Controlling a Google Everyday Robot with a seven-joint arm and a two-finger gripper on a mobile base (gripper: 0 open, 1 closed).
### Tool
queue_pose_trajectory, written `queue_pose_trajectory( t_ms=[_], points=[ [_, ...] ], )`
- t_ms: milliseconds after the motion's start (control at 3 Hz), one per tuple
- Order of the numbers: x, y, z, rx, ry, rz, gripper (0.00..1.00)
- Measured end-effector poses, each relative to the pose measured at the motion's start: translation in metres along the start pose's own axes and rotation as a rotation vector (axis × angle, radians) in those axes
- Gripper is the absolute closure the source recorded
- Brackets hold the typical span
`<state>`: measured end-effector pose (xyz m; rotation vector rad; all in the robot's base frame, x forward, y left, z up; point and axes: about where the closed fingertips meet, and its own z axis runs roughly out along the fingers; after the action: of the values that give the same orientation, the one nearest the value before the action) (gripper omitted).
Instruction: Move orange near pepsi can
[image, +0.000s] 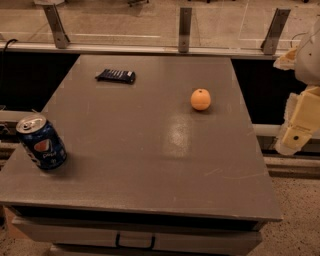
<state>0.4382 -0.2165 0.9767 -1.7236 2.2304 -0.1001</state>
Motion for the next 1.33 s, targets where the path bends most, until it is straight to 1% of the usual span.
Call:
queue_pose_trajectory(
  t_ms=[333, 667, 1000, 1333],
  points=[
    [0.0, 0.0, 0.0, 0.0, 0.0, 0.0, 0.0],
    [-0.008, -0.015, 0.009, 0.004, -0.022, -0.01, 0.0],
    [-0.019, -0.038, 0.032, -0.012, -0.093, -0.002, 0.0],
    [-0.037, -0.055, 0.06, -0.048, -0.176, 0.019, 0.0]
  ],
)
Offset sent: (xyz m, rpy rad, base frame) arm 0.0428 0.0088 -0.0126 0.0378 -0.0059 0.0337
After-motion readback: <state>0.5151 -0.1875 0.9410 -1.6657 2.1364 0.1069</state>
